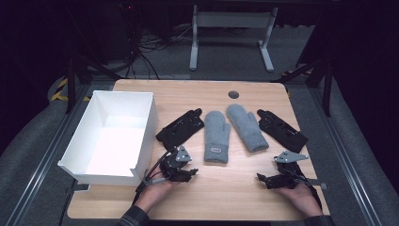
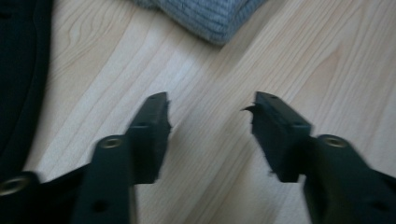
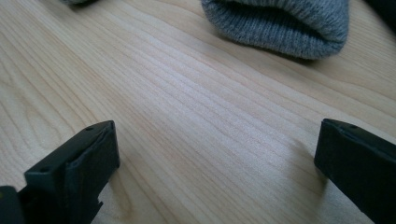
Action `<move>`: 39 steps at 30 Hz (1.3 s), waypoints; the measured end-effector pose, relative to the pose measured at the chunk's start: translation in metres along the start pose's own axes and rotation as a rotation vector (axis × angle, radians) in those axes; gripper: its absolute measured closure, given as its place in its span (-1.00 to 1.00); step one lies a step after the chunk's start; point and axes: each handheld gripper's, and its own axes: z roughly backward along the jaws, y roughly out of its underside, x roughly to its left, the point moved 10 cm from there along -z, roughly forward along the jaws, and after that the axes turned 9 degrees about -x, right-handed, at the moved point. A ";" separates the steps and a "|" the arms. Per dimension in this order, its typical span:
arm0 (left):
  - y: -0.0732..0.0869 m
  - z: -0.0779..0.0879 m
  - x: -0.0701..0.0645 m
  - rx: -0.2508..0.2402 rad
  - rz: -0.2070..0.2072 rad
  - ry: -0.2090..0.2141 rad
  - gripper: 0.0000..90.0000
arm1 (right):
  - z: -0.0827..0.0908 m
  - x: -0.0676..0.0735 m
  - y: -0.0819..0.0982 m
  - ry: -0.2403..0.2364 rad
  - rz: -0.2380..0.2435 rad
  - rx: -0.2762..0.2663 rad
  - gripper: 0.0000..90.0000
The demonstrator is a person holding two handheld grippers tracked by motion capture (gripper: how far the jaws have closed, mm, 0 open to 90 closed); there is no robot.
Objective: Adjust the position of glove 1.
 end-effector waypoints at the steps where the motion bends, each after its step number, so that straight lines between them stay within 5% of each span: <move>1: -0.005 0.002 -0.001 -0.018 0.014 0.015 0.34 | 0.000 0.000 0.000 0.000 0.000 0.000 -1.00; 6: -0.024 0.004 0.001 -0.056 0.037 0.051 0.99 | 0.000 0.000 0.000 -0.001 -0.003 -0.001 -1.00; 13: -0.051 -0.004 0.002 -0.082 0.005 0.054 1.00 | -0.001 0.000 -0.001 0.000 -0.003 -0.001 -1.00; 19: -0.075 -0.020 0.004 -0.121 0.020 0.079 1.00 | -0.001 0.000 0.000 0.000 -0.003 -0.001 -1.00; 29: -0.090 -0.059 0.001 -0.084 -0.028 0.078 1.00 | -0.001 0.000 -0.001 0.000 -0.003 0.000 -1.00; 39: -0.091 -0.087 0.001 -0.041 -0.020 0.106 1.00 | -0.001 0.000 -0.001 0.000 -0.002 -0.001 -0.99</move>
